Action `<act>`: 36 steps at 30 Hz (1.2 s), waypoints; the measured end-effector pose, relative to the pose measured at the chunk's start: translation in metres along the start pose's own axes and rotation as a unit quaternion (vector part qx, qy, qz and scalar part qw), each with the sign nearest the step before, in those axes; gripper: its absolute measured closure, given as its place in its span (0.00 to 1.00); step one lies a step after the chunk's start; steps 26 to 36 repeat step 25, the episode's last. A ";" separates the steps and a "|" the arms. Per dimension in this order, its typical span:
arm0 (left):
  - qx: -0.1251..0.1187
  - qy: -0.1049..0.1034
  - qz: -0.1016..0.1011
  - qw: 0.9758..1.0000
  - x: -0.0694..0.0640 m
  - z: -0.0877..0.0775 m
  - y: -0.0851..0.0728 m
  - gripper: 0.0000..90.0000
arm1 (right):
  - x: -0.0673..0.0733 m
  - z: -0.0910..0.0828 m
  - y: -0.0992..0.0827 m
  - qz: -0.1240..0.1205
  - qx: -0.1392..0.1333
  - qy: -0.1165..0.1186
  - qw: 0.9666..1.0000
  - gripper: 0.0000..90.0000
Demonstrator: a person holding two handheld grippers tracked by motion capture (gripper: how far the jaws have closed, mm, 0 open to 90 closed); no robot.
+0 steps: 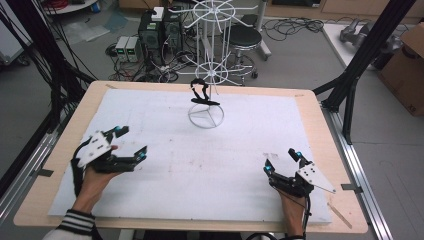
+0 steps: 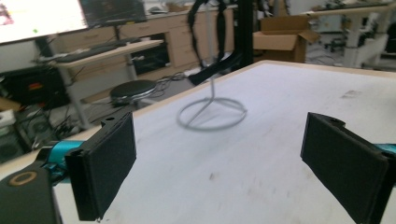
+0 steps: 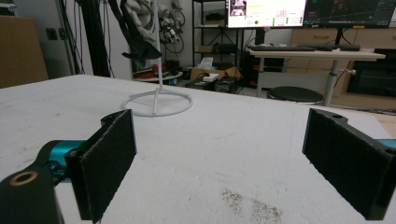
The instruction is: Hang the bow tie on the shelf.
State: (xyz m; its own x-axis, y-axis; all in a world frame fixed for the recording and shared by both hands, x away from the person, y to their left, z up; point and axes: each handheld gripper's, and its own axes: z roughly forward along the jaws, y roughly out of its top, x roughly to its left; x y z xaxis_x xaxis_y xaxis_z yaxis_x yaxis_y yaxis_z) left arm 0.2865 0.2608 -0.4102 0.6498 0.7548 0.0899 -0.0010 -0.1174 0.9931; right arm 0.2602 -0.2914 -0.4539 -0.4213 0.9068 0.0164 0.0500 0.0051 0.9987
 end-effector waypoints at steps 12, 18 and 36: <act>-0.029 0.039 -0.039 0.998 -0.001 -0.023 -0.045 0.12 | -0.001 0.000 0.000 -0.001 -0.001 0.000 1.000 0.10; -0.051 0.035 -0.053 0.997 0.002 -0.027 -0.047 0.12 | 0.000 -0.001 0.000 0.003 -0.003 -0.001 1.000 0.10; -0.054 0.034 -0.049 0.997 0.001 -0.028 -0.047 0.12 | 0.000 -0.001 0.000 0.001 -0.002 -0.001 1.000 0.10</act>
